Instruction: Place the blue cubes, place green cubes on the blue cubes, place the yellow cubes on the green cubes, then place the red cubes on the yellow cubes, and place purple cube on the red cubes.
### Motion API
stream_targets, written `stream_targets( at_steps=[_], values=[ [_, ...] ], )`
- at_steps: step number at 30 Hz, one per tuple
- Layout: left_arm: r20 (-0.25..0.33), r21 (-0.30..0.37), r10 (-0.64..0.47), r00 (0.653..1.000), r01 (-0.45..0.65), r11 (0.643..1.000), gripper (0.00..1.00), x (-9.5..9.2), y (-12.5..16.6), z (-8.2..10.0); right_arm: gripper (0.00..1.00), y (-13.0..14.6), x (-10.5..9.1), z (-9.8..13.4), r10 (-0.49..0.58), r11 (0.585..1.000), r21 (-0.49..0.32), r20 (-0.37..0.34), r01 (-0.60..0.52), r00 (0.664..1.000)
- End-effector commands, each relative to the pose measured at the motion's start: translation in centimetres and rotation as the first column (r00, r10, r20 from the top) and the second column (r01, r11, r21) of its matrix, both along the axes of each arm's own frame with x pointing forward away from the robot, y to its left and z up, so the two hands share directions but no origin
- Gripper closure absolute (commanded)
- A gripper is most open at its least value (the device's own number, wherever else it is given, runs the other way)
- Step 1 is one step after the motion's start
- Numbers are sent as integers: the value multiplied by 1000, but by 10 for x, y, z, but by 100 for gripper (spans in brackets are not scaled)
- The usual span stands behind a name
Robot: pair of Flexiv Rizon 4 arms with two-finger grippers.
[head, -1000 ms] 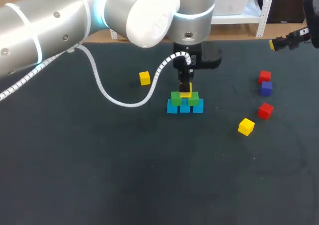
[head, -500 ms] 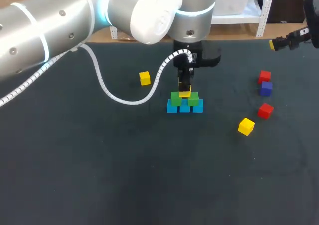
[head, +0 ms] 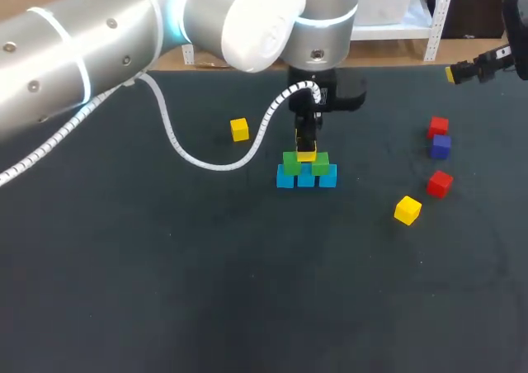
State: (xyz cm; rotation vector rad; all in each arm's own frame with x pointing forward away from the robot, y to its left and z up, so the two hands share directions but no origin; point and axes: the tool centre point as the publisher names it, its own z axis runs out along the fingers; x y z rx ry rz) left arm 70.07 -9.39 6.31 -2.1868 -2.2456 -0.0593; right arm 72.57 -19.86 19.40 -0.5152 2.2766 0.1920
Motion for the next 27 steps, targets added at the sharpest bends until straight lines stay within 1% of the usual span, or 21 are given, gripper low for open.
stream_targets(
  at_steps=[1, 12, 27],
  values=[
    [-5, 10, 2, 1000, -2, 1000, 100, 4, -1, -1, 0, 1, -1, -4, -7, 1000, 17, 49, 6, 999],
    [-17, 9, 8, 1000, -8, 1000, 100, 3, -1, -1, 0, 1, -1, -4, -7, 1000, 17, 49, 6, 999],
    [-18, 9, 3, 1000, -3, 1000, 100, 2, -3, -2, 0, 1, -1, -4, -7, 1000, 17, 49, 6, 999]
  ],
)
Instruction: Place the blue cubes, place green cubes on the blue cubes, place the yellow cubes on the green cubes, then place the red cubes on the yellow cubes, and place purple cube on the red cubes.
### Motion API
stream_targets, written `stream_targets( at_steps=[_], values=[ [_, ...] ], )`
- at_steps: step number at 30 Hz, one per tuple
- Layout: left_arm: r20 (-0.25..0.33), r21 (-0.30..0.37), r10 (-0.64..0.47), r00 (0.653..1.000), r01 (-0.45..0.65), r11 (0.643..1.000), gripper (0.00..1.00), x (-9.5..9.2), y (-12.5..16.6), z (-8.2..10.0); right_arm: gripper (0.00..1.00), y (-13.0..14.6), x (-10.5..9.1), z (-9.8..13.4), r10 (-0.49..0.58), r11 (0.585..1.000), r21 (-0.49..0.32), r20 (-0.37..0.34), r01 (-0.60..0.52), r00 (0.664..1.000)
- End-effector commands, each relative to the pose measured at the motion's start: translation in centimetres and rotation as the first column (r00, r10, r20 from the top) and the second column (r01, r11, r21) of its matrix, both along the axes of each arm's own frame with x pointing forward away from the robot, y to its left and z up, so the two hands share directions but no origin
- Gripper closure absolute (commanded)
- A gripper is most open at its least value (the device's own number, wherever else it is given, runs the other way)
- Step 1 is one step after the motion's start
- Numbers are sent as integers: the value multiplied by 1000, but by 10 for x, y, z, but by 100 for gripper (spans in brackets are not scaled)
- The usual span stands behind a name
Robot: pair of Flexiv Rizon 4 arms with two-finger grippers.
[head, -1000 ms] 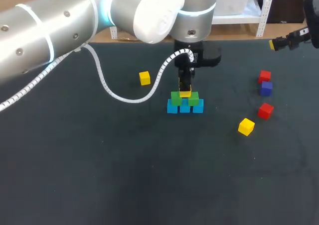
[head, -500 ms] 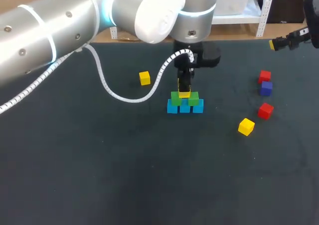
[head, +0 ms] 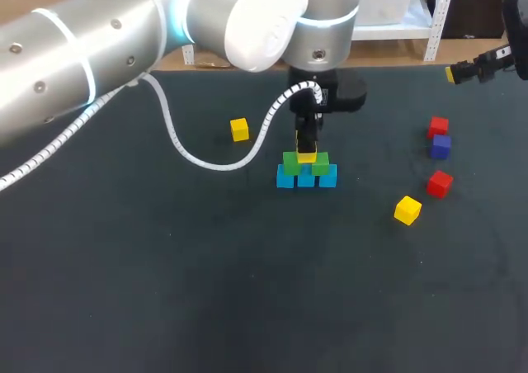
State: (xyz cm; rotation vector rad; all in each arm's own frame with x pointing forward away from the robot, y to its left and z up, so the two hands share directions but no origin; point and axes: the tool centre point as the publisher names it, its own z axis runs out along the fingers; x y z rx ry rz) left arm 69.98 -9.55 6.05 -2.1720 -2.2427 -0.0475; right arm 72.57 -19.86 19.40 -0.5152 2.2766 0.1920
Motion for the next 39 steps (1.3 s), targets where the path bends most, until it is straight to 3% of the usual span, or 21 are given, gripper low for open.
stream_targets(
  at_steps=[1, 9, 11, 14, 19, 23, 25, 26, 28, 30, 34, 39],
  values=[
    [-5, 6, -2, 1000, 2, 1000, 100, 2, -1, 1, 0, 1, -1, -4, -7, 1000, 17, 49, 6, 999],
    [-7, 10, 1, 1000, -1, 1000, 98, 1, 1, -1, 0, 1, -1, -4, -7, 1000, 17, 49, 6, 999],
    [-7, 11, 2, 1000, -2, 1000, 88, 1, 1, -1, 0, 1, -1, -4, -7, 1000, 17, 49, 6, 999],
    [-5, 11, 2, 1000, -2, 1000, 58, 1, 1, -1, 0, 1, -1, -4, -7, 1000, 17, 49, 6, 999],
    [-4, 7, 3, 1000, -3, 1000, 58, 1, 0, 0, 0, 1, -1, -4, -7, 1000, 17, 49, 6, 999],
    [-5, 6, 2, 1000, -2, 1000, 52, 1, 0, 0, 0, 1, -1, -4, -7, 1000, 17, 49, 6, 999],
    [-3, 7, 5, 1000, -4, 1000, 24, 2, 0, 0, 0, 1, -1, -4, -7, 1000, 17, 49, 6, 999],
    [-1, 8, 5, 1000, -5, 1000, 22, 3, 0, 0, 0, 1, -1, -4, -7, 1000, 17, 49, 6, 999],
    [1, 10, 5, 1000, -5, 1000, 24, 3, 0, 0, 0, 1, -1, -4, -7, 1000, 17, 49, 6, 999],
    [2, 11, 6, 1000, -6, 1000, 33, 3, 0, 0, 0, 1, -1, -4, -7, 1000, 17, 49, 6, 999],
    [6, 15, 8, 1000, -8, 1000, 35, 4, 0, -1, 0, 1, -1, -4, -7, 1000, 17, 49, 6, 999],
    [14, 16, 9, 1000, -9, 1000, 50, 5, 0, -2, 0, 1, -1, -4, -7, 1000, 17, 49, 6, 999]
  ],
)
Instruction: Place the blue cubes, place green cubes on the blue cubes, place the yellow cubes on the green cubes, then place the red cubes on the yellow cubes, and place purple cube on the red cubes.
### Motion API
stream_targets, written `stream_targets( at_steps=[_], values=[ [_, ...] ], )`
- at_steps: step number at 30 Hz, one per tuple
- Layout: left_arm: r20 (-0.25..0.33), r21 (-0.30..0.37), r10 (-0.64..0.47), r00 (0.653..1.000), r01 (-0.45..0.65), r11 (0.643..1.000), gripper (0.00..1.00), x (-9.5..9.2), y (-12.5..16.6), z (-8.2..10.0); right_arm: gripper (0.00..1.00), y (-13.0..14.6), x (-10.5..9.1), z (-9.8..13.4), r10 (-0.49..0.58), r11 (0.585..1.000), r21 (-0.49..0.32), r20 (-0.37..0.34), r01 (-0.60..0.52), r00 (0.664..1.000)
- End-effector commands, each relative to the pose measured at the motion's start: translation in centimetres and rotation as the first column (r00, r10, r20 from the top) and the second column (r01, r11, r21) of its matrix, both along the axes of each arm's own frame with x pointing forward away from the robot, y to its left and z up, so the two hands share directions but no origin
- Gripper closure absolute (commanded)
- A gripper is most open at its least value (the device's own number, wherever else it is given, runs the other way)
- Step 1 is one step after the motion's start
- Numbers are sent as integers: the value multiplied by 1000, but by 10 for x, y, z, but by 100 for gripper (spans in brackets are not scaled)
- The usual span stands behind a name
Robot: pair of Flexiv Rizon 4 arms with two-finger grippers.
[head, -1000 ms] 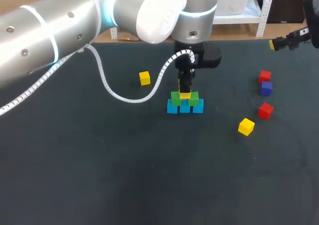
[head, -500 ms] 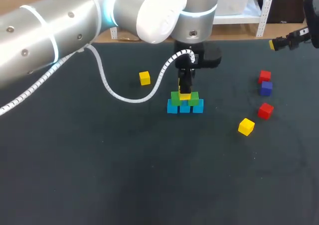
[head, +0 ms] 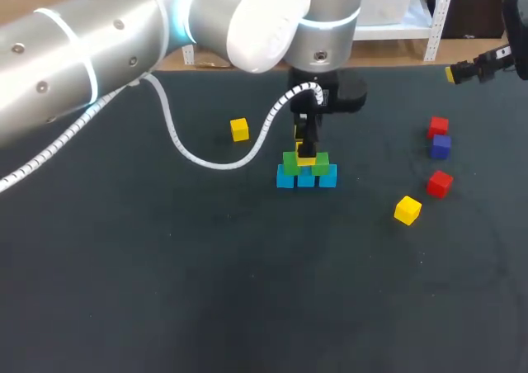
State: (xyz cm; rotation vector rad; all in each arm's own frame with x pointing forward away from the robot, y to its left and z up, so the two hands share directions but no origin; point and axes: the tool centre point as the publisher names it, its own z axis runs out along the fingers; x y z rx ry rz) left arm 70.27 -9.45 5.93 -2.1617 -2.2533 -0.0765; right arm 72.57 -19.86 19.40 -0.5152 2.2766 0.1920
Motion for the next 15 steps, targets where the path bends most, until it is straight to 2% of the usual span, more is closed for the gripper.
stream_targets(
  at_steps=[1, 15],
  values=[
    [1, 4, 0, 1000, 0, 1000, 50, 2, -1, 0, 0, 1, -1, -4, -7, 1000, 17, 49, 6, 999],
    [4, 8, -1, 1000, 1, 1000, 55, 3, -1, 0, 0, 1, -1, -4, -7, 1000, 17, 49, 6, 999]
  ],
)
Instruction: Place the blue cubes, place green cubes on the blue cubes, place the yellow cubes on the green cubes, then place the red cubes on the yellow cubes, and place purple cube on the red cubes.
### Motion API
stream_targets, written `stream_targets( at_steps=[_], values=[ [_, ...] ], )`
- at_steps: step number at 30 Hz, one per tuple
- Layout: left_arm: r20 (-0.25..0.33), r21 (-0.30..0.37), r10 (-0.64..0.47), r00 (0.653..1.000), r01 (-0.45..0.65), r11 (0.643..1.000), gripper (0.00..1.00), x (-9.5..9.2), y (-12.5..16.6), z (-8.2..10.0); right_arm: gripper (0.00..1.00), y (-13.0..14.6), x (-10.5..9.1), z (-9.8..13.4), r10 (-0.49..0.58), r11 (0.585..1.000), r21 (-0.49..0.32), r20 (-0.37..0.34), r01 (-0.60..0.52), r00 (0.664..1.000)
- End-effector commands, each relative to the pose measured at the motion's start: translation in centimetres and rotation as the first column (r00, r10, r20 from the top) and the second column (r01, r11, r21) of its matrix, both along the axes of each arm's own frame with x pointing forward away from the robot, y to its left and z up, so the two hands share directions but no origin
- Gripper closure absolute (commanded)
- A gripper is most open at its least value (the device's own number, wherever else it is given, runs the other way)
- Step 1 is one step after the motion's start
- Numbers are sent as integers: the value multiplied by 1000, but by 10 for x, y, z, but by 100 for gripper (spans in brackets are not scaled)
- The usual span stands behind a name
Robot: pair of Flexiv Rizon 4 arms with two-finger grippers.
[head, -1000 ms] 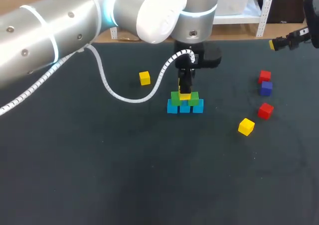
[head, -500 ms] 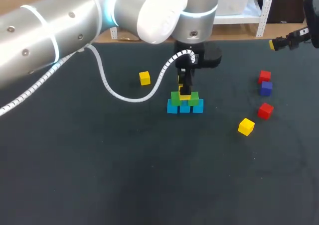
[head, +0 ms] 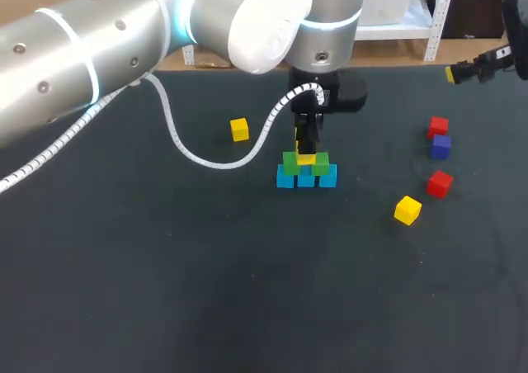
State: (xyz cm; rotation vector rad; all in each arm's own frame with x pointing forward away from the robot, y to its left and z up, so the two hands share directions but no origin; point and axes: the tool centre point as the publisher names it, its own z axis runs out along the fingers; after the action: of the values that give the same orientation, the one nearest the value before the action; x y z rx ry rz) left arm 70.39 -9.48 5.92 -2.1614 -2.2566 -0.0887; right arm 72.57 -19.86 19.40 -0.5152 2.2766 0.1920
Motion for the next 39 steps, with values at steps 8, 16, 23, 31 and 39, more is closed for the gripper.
stream_targets(
  at_steps=[8, 16, 23, 31, 39],
  values=[
    [-5, 3, -11, 1000, 11, 1000, 13, 1, 0, -1, 0, 1, -1, -4, -7, 1000, 17, 49, 6, 999],
    [-1, -20, 23, 1000, -23, 1000, 0, 0, 7, 7, 0, 1, -1, -4, -7, 1000, 17, 49, 6, 999],
    [26, -92, 93, 995, -91, 992, 0, 4, 30, 40, 0, 1, -1, -4, -7, 1000, 17, 49, 6, 999],
    [72, -150, 192, 979, -180, 972, 0, 20, 59, 65, 0, 1, -1, -4, -7, 1000, 17, 49, 6, 999],
    [96, -184, 296, 950, -275, 944, 0, 36, 87, 80, 0, 1, -1, -4, -7, 1000, 17, 49, 6, 999]
  ],
)
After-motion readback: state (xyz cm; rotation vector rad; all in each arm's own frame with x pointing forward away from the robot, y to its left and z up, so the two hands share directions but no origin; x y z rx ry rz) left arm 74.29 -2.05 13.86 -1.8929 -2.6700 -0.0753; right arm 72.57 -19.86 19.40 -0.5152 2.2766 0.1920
